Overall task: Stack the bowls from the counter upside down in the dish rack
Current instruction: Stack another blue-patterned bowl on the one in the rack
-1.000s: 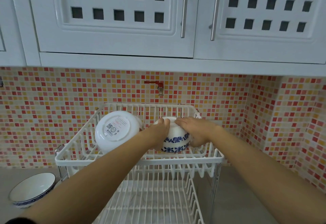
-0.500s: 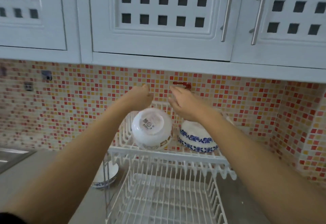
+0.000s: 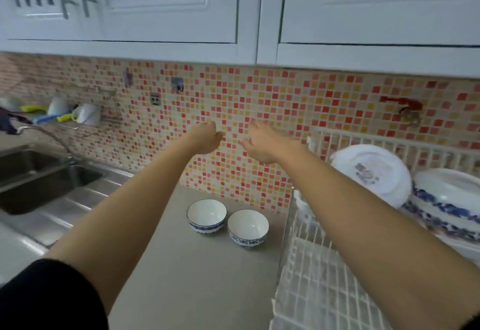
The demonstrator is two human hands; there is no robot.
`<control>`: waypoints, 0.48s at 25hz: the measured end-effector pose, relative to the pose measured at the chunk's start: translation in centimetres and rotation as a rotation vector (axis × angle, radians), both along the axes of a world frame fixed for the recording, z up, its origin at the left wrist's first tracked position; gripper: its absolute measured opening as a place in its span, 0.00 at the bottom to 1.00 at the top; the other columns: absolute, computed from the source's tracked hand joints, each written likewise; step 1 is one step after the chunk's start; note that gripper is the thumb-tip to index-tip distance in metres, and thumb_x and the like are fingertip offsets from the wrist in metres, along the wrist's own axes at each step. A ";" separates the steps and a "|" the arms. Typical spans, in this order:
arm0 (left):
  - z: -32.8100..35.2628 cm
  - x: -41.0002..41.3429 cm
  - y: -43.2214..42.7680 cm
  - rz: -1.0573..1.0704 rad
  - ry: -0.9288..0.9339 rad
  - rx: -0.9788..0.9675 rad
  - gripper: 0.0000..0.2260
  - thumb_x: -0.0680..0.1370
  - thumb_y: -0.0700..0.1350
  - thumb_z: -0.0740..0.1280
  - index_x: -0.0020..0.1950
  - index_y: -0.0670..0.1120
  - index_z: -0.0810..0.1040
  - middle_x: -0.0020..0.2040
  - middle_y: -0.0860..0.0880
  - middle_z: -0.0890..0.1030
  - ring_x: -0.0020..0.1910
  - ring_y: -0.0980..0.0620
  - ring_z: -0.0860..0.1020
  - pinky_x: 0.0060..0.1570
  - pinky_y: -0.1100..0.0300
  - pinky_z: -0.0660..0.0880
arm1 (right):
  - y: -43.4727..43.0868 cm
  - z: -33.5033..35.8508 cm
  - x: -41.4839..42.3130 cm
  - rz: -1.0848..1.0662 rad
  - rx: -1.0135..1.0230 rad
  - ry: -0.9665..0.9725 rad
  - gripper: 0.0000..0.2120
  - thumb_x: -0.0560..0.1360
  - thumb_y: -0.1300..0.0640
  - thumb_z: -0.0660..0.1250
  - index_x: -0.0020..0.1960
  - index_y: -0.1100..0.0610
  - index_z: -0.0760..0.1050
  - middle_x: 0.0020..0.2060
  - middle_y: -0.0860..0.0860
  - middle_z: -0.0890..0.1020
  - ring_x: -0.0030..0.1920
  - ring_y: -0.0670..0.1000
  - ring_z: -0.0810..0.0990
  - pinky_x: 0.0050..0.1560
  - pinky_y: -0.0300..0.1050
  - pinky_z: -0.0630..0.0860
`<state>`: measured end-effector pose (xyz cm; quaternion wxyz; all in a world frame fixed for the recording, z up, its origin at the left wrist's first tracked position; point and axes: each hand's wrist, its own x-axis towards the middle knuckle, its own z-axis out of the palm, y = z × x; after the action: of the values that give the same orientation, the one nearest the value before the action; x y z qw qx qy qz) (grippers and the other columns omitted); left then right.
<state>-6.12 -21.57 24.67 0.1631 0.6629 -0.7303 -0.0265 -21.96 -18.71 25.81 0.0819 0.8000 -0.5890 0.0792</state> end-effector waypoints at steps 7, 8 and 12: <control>-8.5 10.2 -7.8 -0.032 -0.034 0.191 0.23 0.83 0.49 0.50 0.74 0.37 0.57 0.73 0.37 0.65 0.71 0.39 0.66 0.68 0.47 0.64 | -9.2 -12.2 10.1 -0.138 0.219 -0.207 0.26 0.80 0.46 0.52 0.72 0.62 0.59 0.70 0.59 0.65 0.67 0.60 0.68 0.63 0.55 0.69; -10.2 11.3 -9.0 -0.042 -0.038 0.225 0.23 0.83 0.49 0.50 0.73 0.36 0.59 0.72 0.36 0.66 0.70 0.39 0.67 0.67 0.47 0.65 | -10.1 -14.6 11.0 -0.201 0.244 -0.261 0.25 0.80 0.46 0.53 0.70 0.62 0.62 0.68 0.59 0.67 0.65 0.60 0.70 0.61 0.54 0.70; -18.1 14.1 -13.5 -0.051 -0.060 0.369 0.23 0.83 0.50 0.51 0.72 0.35 0.61 0.71 0.35 0.67 0.69 0.38 0.68 0.66 0.48 0.66 | -11.3 -23.2 14.3 -0.461 0.417 -0.477 0.27 0.79 0.43 0.55 0.68 0.63 0.64 0.66 0.58 0.70 0.65 0.59 0.71 0.61 0.51 0.71</control>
<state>8.01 -35.06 6.55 0.0162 0.6633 -0.7341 -0.1445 -7.65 -30.00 2.57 -0.2060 0.6054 -0.7593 0.1208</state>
